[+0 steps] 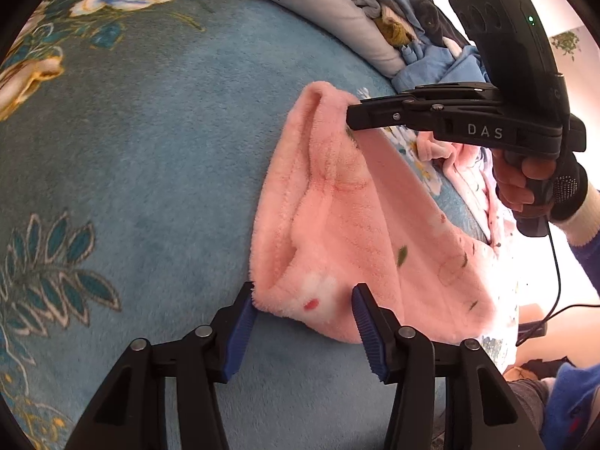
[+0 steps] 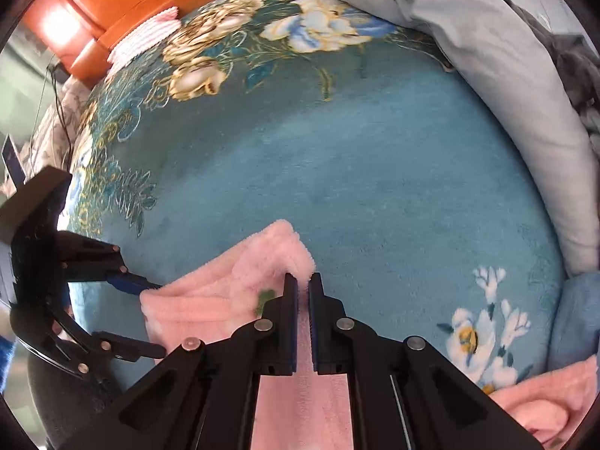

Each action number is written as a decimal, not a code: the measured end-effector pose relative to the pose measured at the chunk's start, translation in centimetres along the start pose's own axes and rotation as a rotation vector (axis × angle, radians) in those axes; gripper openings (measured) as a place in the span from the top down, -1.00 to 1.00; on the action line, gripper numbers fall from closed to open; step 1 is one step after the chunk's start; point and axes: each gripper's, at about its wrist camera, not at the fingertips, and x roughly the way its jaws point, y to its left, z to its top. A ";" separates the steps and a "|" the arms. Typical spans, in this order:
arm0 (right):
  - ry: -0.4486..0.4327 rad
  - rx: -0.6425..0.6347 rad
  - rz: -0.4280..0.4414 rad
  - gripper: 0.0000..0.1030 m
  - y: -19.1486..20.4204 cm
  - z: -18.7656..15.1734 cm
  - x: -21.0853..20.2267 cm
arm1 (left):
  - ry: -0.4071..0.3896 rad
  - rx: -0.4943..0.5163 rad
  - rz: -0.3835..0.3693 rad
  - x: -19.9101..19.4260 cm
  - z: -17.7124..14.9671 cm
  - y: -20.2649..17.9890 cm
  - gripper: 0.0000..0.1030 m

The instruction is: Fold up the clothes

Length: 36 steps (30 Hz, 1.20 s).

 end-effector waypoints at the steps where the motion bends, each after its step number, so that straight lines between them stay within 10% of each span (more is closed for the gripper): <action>1: -0.002 0.015 0.009 0.90 -0.1 0.0 0.0 | 0.001 -0.001 0.005 0.1 0.1 0.1 0.33; 5: 0.002 0.012 0.008 0.90 0.7 -0.3 -0.3 | 0.000 0.043 0.023 0.0 0.2 -0.6 0.81; 15: -0.041 -0.091 0.143 0.90 4.4 -0.4 -4.8 | -0.084 0.093 0.035 -7.8 -3.2 -1.1 0.82; 36: 0.137 -0.195 0.152 0.90 10.2 3.9 6.3 | -0.135 -0.262 0.108 -8.7 -10.6 7.0 0.82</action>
